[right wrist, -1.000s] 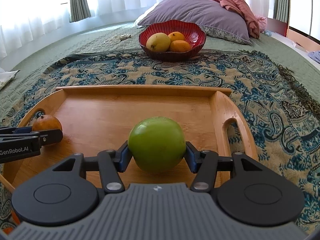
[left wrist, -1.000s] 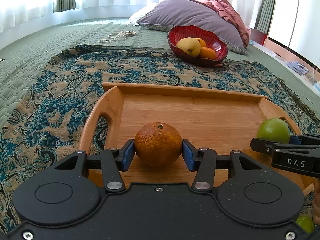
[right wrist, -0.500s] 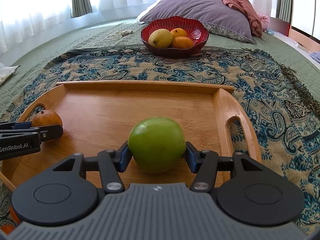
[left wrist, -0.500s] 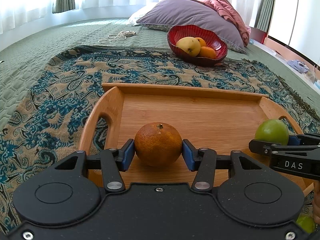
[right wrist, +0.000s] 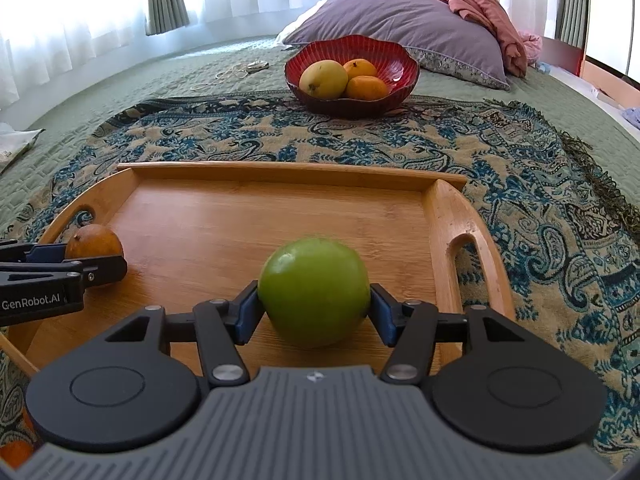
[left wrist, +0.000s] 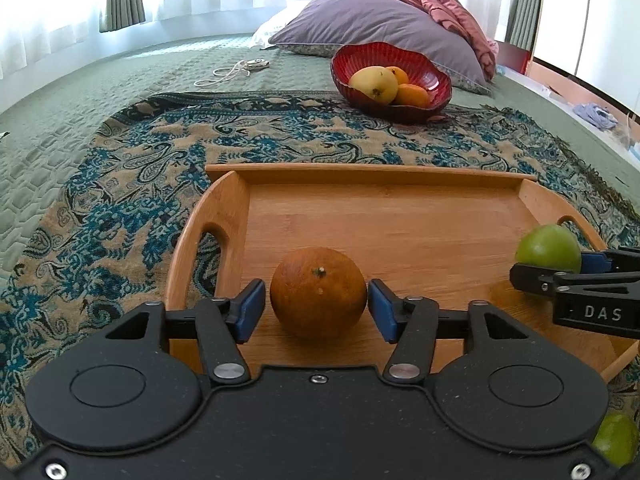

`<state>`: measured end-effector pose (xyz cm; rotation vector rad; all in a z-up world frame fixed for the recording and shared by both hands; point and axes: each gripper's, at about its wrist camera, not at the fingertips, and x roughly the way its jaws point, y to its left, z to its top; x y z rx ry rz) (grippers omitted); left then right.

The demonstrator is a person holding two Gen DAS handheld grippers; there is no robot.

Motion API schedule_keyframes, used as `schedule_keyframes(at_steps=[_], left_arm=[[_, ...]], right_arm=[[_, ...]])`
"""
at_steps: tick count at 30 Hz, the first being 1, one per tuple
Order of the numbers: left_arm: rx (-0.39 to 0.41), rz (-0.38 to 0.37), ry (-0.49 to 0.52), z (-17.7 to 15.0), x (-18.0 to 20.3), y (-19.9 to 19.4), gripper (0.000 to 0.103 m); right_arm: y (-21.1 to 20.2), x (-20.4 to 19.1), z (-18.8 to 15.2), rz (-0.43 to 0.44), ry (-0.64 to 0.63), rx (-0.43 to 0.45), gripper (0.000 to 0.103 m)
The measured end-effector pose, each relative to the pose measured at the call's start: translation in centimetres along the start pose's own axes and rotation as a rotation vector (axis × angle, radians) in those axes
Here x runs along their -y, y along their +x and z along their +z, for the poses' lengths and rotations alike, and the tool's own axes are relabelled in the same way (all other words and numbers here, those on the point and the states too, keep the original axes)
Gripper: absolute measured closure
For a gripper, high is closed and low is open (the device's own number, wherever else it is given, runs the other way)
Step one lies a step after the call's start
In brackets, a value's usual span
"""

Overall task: Organize fruits
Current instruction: 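Open right tool to set the apple on the tray while left tool releases the citrus there, then withdraw both tools from the tray toward the remaining fruits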

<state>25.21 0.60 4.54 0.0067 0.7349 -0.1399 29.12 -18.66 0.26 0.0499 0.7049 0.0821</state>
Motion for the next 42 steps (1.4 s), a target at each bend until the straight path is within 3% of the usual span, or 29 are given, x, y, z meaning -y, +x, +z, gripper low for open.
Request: schedule_keyframes(at_steps=[7,13,33,42], left_arm=[[0.024,-0.011,0.021,-0.3,0.0,-1.9,0.025],[0.042,-0.034,0.027,-1.1,0.0,-3.8,0.018],[0.088,-0.07,0.038,-5.4,-1.0,-8.9,0.01],[0.12,-0.062,0.052,-7.5,-1.0,-11.1,0.008]], right_arm=[[-1.5,0.6,-0.4,0.03,0.024,0.026,0.022],[-3.1,0.5,-1.5,0.039,0.011,0.061,0.014],[-8.8,-1.2,-5.0,0.07,-0.083,0.195,0.005],[-10.8,-2.8,-7.1,0.061,-0.184,0.246,0.003]])
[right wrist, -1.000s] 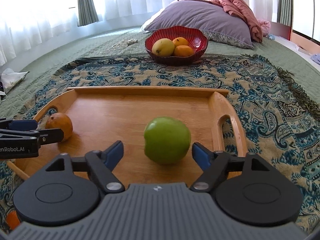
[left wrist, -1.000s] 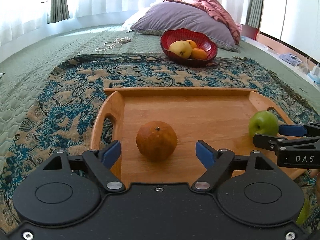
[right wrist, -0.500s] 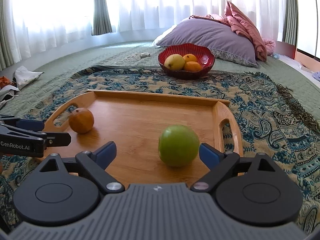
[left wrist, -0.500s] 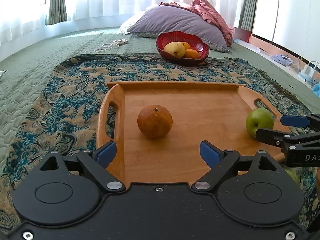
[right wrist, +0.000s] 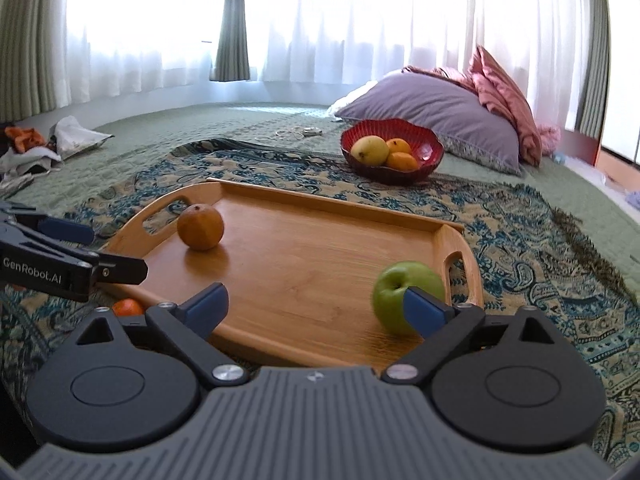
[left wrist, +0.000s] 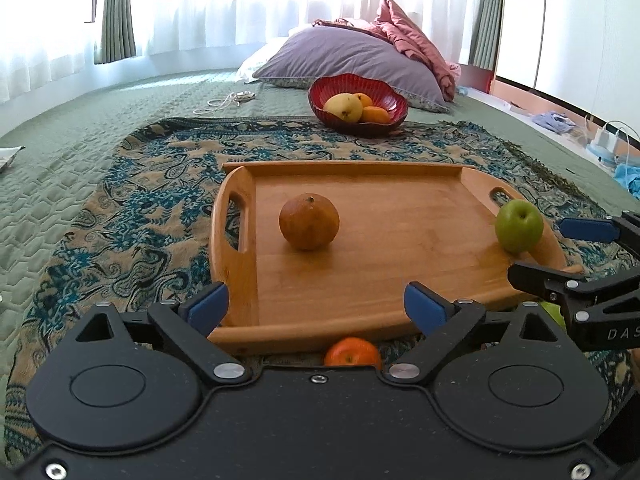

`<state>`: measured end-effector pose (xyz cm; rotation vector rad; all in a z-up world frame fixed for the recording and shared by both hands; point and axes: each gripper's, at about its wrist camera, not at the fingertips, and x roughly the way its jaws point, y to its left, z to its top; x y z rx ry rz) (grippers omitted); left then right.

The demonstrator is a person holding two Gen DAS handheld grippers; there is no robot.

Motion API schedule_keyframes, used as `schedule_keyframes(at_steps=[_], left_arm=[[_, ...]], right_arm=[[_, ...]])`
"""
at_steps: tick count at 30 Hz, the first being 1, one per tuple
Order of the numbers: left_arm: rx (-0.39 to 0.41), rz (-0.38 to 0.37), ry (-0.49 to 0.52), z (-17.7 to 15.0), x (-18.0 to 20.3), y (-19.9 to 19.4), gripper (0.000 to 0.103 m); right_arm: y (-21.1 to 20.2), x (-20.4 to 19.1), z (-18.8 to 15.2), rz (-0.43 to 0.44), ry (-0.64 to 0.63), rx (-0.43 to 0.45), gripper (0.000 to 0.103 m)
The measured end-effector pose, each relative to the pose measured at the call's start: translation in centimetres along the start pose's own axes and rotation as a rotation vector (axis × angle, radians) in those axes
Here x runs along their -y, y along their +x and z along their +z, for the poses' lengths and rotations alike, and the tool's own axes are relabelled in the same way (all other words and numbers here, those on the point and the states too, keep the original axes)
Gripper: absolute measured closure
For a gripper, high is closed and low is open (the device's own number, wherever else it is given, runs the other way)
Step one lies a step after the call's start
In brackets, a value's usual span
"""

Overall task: Organize fruits
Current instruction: 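Withdraw both tools from the tray toward the remaining fruits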

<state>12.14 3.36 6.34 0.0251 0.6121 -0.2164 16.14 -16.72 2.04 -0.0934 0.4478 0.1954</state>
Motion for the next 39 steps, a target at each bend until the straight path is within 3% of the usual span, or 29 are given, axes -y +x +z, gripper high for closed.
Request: schedule_keyframes(at_steps=[8,23,31,39], left_arm=[[0.014,-0.006,0.01,-2.1,0.3,-1.5,0.007],[-0.001,-0.013,0.028,-3.8,0.4,-1.9,0.006],[-0.016,-0.019,0.044,-5.1,0.6,-1.7,0.018],[-0.033,-0.068,-0.018,-5.3,0.2,-1.7,0.031]], right_arm=[[-1.4,-1.5,-1.5,-0.002,-0.065,0.03,0.002],[-2.4,-1.5,-3.5,-0.02,-0.04,0.023,0.002],[-2.0,-1.7,-4.3,-0.027,-0.049,0.003,0.009],[-1.6,-1.7,-4.6,-0.011,-0.035,-0.022,0.018]])
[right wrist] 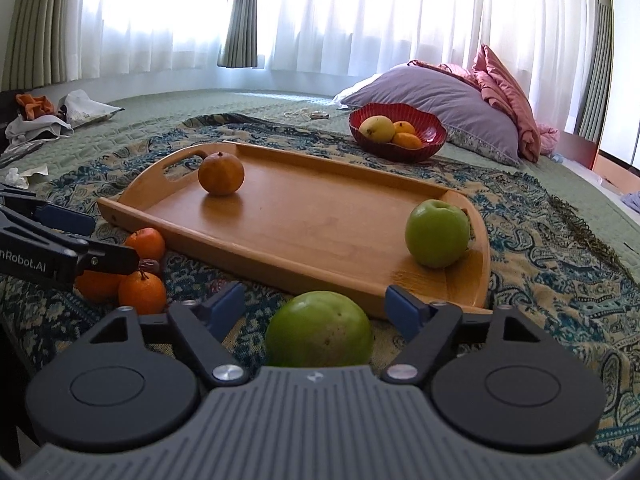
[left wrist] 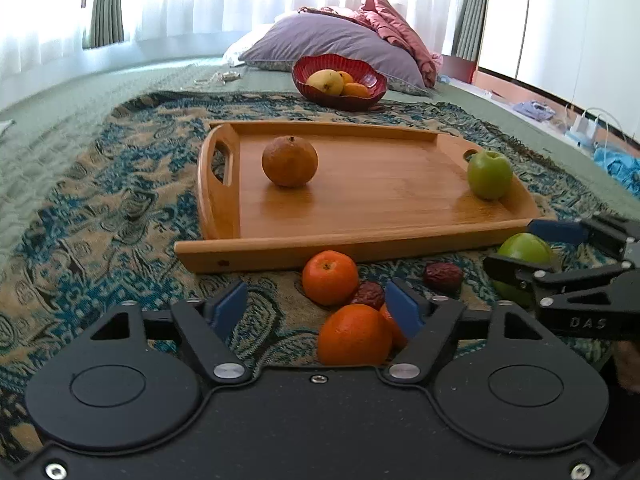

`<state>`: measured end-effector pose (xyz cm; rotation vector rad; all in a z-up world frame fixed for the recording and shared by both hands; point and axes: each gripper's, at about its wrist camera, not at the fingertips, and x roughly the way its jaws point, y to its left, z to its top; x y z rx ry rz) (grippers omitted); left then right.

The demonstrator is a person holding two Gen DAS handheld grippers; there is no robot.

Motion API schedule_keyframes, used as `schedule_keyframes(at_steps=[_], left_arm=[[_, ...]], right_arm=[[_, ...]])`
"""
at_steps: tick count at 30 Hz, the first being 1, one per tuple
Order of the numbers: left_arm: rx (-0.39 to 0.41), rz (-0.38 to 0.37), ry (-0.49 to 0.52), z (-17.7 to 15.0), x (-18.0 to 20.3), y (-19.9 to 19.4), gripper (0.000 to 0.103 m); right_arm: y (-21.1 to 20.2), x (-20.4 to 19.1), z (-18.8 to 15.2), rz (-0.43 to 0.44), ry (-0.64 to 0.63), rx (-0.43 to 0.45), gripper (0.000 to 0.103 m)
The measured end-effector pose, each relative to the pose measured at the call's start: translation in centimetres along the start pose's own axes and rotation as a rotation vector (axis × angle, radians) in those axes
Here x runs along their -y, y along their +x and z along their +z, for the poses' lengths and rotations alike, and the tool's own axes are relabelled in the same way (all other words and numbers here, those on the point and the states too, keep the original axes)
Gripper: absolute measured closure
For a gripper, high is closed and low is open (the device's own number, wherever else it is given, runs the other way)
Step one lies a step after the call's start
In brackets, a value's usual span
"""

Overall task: Organize fruits
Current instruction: 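Withdraw both tools from the tray toward the remaining fruits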

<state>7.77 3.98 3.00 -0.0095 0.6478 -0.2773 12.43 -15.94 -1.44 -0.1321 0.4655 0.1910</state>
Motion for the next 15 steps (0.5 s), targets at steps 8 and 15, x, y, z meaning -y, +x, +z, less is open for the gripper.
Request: schedule_keyframes(at_steps=[8,15], left_arm=[[-0.012,-0.03,0.001,-0.5,0.5,-1.1,0.047],[-0.025,-0.071,0.016,-1.1,0.7,-2.2,0.052]], right_arm=[[-0.2,-0.4,-0.8,-0.002,-0.014,-0.014,0.023],[-0.7,0.0,-1.6,0.008,0.009,-0.037,0.025]])
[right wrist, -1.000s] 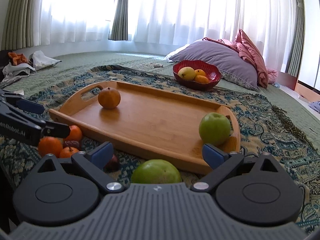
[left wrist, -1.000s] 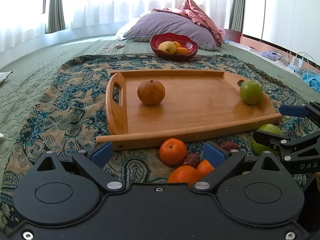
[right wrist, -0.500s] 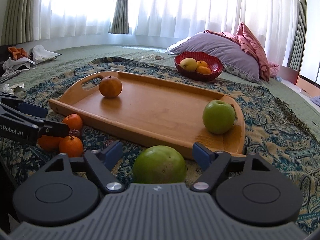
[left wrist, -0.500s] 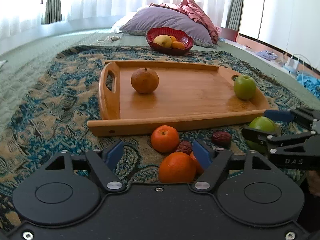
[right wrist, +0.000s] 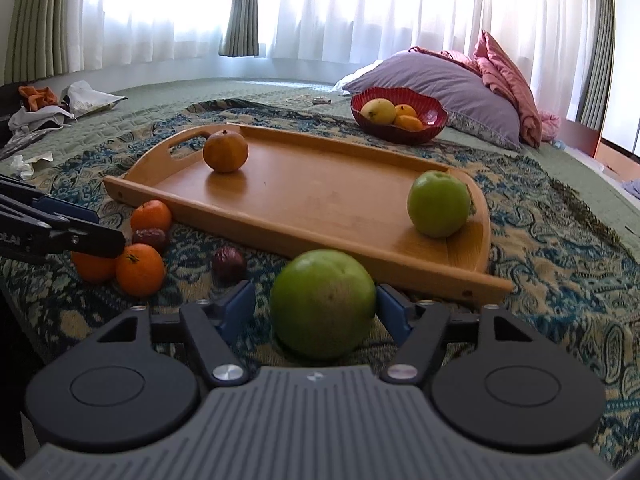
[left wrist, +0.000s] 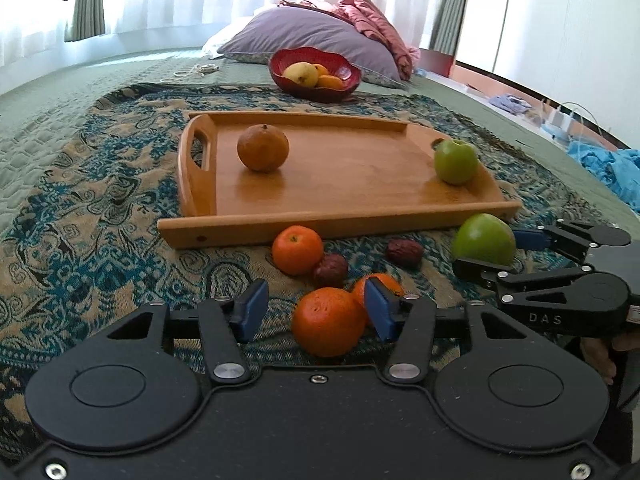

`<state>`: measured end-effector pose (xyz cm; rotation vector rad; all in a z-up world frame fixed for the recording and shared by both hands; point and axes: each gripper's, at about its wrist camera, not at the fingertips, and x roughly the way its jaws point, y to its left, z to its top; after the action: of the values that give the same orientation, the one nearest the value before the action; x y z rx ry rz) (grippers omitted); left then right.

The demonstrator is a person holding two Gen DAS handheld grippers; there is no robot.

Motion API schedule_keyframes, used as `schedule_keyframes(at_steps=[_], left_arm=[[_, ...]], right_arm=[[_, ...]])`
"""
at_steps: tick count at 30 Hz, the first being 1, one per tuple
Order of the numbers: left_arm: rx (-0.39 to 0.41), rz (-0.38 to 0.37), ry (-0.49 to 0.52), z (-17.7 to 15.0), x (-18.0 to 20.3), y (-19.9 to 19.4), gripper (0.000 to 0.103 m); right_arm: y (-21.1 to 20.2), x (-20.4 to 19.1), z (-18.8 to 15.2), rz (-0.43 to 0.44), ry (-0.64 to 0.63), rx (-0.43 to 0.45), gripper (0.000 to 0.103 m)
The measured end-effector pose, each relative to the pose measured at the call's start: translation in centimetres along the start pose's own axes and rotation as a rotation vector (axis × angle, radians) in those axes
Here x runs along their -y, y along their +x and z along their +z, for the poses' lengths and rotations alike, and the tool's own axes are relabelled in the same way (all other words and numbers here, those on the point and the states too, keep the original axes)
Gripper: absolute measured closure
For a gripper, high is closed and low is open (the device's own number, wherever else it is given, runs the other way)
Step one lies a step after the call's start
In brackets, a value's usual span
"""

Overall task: Organize fruits
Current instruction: 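Withdraw both tools from the tray toward the remaining fruits, then grasp a tangerine with left tool while right tool grasps the large green pomelo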

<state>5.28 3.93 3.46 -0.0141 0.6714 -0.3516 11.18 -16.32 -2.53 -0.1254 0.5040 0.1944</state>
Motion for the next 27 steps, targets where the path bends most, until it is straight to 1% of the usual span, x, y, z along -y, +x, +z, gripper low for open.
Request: schedule_keyframes(at_steps=[6,9,11,12,13,16,19,20,23,27], left_arm=[[-0.002,-0.036,-0.017,-1.4,-0.3,-0.3,0.052],[-0.016,-0.045,-0.027,-2.0,-0.5,-0.3,0.058],[-0.01,-0.054,-0.02,-2.2,-0.4,-0.4,0.061],[-0.007,-0.057,-0.012,-2.3,-0.3,-0.5,0.064],[-0.004,-0.061,-0.003,-2.3,-0.2,-0.5,0.065],[0.001,-0.048,0.007,-2.2,0.1,-0.5,0.066],[0.011,-0.036,0.001,-2.2,0.1,-0.5,0.066],[0.016,-0.025,-0.001,-2.2,0.1,-0.5,0.067],[0.043,0.039,0.012,-2.4,0.4,-0.7,0.067],[0.073,0.079,0.034,-2.9,0.3,-1.0,0.067]], right_arm=[[-0.2,0.5,-0.7,0.003,0.027,-0.017,0.027],[-0.1,0.5,-0.9,0.007,0.035,-0.022,0.029],[-0.1,0.5,-1.0,0.01,0.034,-0.021,0.032],[-0.2,0.4,-0.9,0.009,0.033,-0.02,0.036],[-0.2,0.4,-0.9,0.007,0.033,-0.017,0.041],[-0.2,0.4,-0.9,0.004,0.041,-0.016,0.043],[-0.2,0.5,-0.9,0.004,0.05,-0.016,0.044],[-0.2,0.5,-0.9,0.003,0.05,-0.016,0.044],[-0.2,0.5,-0.9,0.001,0.046,-0.015,0.044],[-0.4,0.5,-1.1,0.0,0.058,-0.006,0.044]])
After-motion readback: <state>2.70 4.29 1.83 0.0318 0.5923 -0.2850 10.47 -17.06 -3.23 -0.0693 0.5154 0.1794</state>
